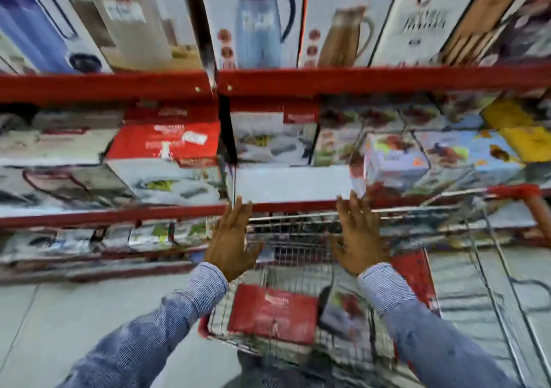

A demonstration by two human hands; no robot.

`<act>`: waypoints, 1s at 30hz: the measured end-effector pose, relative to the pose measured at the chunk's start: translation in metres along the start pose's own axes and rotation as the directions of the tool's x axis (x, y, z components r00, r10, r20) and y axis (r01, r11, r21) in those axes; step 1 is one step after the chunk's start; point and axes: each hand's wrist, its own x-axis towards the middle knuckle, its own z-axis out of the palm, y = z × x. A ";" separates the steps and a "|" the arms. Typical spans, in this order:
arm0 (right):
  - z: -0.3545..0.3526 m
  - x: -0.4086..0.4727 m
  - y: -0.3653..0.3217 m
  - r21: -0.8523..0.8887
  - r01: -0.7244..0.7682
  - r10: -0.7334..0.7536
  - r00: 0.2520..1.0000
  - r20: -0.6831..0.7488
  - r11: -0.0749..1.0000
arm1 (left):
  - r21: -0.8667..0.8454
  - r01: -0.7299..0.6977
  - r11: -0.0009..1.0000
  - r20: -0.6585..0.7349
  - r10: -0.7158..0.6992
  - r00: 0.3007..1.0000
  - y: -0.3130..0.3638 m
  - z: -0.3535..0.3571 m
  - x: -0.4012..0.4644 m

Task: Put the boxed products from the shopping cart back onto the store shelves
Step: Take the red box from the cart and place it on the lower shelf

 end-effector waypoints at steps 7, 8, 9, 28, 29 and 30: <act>0.106 -0.071 0.020 0.195 -0.471 0.298 0.774 0.559 0.860 | -0.030 0.471 0.882 0.477 -0.401 0.782 -0.023 0.082 -0.048; 0.115 -0.077 0.019 0.186 -0.514 0.315 0.732 0.604 0.838 | 0.022 0.516 0.857 0.527 -0.448 0.722 -0.023 0.089 -0.052; 0.123 -0.082 0.017 0.178 -0.546 0.313 0.684 0.660 0.819 | 0.055 0.545 0.836 0.556 -0.480 0.679 -0.023 0.095 -0.053; 0.036 -0.060 0.002 0.537 -0.687 0.313 0.713 0.627 0.489 | -0.536 0.691 0.486 0.337 -0.627 0.702 -0.028 0.039 -0.043; 0.019 -0.057 0.001 0.585 -0.645 0.301 0.756 0.581 0.491 | -0.586 0.650 0.483 0.308 -0.610 0.730 -0.024 0.027 -0.040; 0.003 -0.053 -0.001 0.628 -0.605 0.298 0.793 0.531 0.491 | -0.631 0.613 0.474 0.276 -0.602 0.749 -0.015 0.011 -0.037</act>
